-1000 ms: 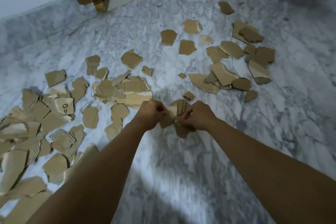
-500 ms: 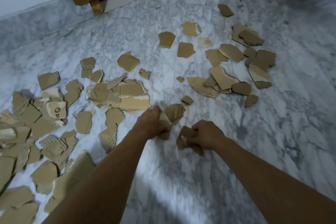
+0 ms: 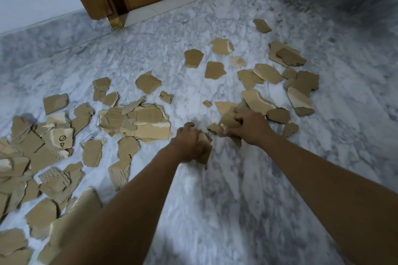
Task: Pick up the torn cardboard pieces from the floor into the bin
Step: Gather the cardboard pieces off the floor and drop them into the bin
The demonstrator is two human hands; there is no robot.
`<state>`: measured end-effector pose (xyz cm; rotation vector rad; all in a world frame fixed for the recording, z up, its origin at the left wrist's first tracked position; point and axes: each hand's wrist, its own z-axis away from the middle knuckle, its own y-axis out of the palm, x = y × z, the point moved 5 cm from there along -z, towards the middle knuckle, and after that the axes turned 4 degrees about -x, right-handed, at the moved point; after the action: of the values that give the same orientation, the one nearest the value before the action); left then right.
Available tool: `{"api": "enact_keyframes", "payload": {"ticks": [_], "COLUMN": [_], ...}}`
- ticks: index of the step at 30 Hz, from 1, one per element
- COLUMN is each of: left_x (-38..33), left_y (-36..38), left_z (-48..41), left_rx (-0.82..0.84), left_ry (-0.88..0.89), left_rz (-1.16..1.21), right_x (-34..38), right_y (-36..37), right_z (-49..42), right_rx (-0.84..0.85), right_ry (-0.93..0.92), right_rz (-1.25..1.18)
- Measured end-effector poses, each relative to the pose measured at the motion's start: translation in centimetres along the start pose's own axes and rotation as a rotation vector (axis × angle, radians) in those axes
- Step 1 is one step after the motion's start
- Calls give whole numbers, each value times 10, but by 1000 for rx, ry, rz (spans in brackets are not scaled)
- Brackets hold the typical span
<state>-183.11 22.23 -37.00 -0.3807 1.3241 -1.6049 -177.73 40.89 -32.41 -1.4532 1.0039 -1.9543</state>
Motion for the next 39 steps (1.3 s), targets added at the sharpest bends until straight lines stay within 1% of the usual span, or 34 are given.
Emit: {"api": "enact_keyframes", "payload": {"ticks": [3, 6, 7, 8, 9, 10, 11, 13, 14, 16, 17, 20, 23, 25, 27, 29, 31, 32, 34, 37, 39], "left_x": [-1, -1, 3, 7, 3, 2, 0, 9, 12, 13, 13, 10, 5, 11, 23, 41, 54, 58, 60, 63, 65], "left_y": [17, 29, 29, 31, 25, 23, 19, 18, 21, 25, 26, 28, 29, 29, 23, 12, -1, -7, -17, -22, -21], "left_z": [-7, -11, -11, -10, -7, -5, -3, -2, -2, 0, 0, 4, 10, 17, 30, 45, 56, 59, 65, 68, 71], "left_rx": [-100, -187, -182, -137, -169, -106, -106, -78, -70, -53, -77, -111, -142, -181, -264, -360, -389, -385, -352, -300, -278], "left_ry": [-25, 98, 71, 16, 18, 0, -32, -213, -254, -262, -253, -244, -194, -179, -204, -262, -275, -276, -261, -235, -218], "left_rz": [-112, -195, -170, -147, -135, -69, -3, 136, 163, 102, 76, 116, 114, 175, 334, 434, 452, 451, 454, 453, 418], "right_x": [0, -3, -3, -3, -4, -4, -4, -5, -5, -5, -4, -3, -9, -12, -15, -16, -11, -7, 4, 18, 19], "right_y": [12, 31, 37, 44, 51, 56, 60, 63, 62, 62, 62, 66, 64, 59, 55, 55, 59, 63, 72, 81, 86], "right_z": [-17, -33, -37, -41, -44, -47, -49, -51, -51, -49, -48, -43, -34, -25, -11, 7, 24, 29, 39, 51, 57], "right_rx": [45, 90, 107, 130, 154, 172, 177, 146, 133, 129, 131, 122, 52, 40, 103, 229, 320, 344, 364, 336, 305], "right_ry": [-3, 3, 13, 25, 37, 28, 13, -4, -1, 5, -4, -33, 7, -3, -62, -108, -153, -169, -191, -206, -215], "right_rz": [30, 31, 27, 35, 62, 109, 156, 214, 229, 242, 239, 191, 54, 5, -21, -24, 99, 152, 175, 155, 189]}}
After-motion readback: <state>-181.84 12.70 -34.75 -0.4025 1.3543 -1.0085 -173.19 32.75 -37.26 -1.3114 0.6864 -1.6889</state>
